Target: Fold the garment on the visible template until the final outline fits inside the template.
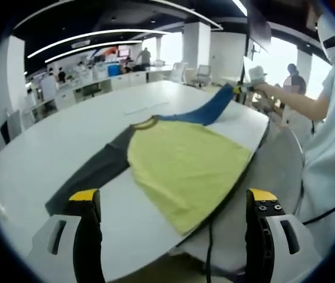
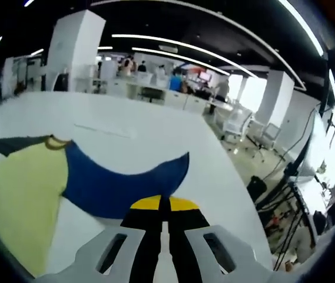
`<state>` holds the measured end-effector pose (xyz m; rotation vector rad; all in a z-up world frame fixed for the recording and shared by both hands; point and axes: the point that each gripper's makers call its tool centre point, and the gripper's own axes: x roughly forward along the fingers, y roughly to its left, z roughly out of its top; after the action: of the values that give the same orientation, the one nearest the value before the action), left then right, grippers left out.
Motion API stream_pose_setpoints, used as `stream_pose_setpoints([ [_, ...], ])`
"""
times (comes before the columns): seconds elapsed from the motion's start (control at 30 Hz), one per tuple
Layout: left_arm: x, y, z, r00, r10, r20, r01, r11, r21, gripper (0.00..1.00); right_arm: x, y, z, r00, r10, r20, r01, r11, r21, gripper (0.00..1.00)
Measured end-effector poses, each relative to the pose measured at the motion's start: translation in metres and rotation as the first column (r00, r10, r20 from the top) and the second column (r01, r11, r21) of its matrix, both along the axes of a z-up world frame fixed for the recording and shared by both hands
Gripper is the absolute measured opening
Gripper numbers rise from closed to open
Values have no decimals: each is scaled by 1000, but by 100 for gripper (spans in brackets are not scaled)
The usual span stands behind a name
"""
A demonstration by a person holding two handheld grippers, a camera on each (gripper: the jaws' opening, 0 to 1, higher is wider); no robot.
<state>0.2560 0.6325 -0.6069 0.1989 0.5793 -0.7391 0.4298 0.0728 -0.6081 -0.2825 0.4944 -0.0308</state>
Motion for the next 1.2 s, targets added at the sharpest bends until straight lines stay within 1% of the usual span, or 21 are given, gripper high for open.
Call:
stream_pose_setpoints([
  [0.3,-2,1,-1,1000,3,-2,-3,1000,-5,100,11,28,23,997,71,34,-70,997,-25,3],
  [0.53,-2,3,0,1000,7,2,-7,1000,-10,100,24,54,41,988,141,58,-139,989,-44,3],
  [0.63,-2,3,0,1000,7,4,-7,1000,-12,100,28,64,45,984,162,69,-160,987,-31,3],
  [0.7,-3,2,0,1000,4,1,-4,1000,-13,100,31,73,48,982,173,81,-173,985,-3,3],
  [0.83,-3,2,1,1000,5,3,-5,1000,-15,100,36,83,51,977,194,89,-195,981,0,3],
  [0.97,-3,6,3,1000,13,10,-13,1000,-11,100,39,100,58,967,237,98,-237,971,-8,3],
  [1.07,-3,6,4,1000,14,12,-14,1000,-10,100,40,111,63,959,261,113,-263,965,2,3],
  [1.2,-4,5,4,1000,14,14,-13,1000,-9,100,36,136,72,944,304,126,-308,951,9,3],
])
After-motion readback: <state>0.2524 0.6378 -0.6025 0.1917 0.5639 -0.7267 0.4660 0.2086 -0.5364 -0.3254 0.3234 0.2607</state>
